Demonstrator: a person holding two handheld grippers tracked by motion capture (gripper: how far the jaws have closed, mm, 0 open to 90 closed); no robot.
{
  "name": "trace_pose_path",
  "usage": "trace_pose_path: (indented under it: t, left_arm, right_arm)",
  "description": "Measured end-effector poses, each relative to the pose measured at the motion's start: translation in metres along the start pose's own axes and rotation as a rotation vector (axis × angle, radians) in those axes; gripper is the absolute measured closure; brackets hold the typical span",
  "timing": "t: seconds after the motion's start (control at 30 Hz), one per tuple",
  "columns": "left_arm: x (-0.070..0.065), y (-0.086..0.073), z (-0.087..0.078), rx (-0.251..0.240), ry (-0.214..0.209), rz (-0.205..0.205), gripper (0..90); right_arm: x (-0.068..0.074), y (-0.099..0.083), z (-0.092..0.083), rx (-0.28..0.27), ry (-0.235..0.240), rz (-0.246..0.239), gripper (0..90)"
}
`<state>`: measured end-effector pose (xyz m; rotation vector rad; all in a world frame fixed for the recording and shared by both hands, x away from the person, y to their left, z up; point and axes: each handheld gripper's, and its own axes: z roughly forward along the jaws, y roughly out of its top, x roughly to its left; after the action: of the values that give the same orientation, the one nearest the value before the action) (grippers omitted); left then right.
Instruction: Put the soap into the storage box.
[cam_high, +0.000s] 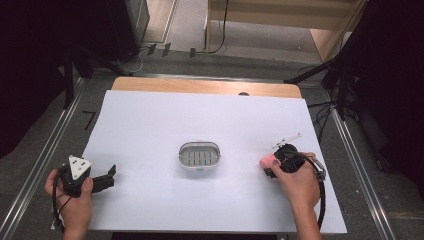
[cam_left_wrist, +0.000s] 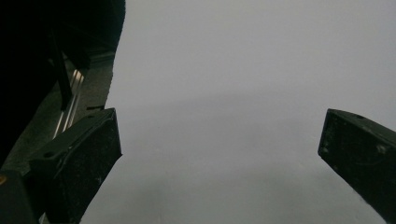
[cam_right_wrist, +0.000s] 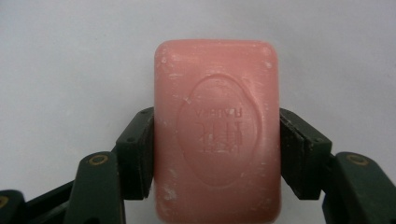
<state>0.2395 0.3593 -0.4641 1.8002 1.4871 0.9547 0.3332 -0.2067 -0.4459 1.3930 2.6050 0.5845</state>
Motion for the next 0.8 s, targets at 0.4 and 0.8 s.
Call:
trace_pose_path:
  t: [0.4, 0.8]
  left_arm:
    - [0.0, 0.0, 0.0, 0.002, -0.001, -0.001, 0.0]
    - [0.0, 0.0, 0.0, 0.004, 0.0, 0.002, 0.0]
  right_arm:
    - [0.014, 0.017, -0.005, -0.005, 0.031, -0.128, 38.8]
    - [0.034, 0.039, -0.016, -0.013, 0.069, -0.236, 38.8]
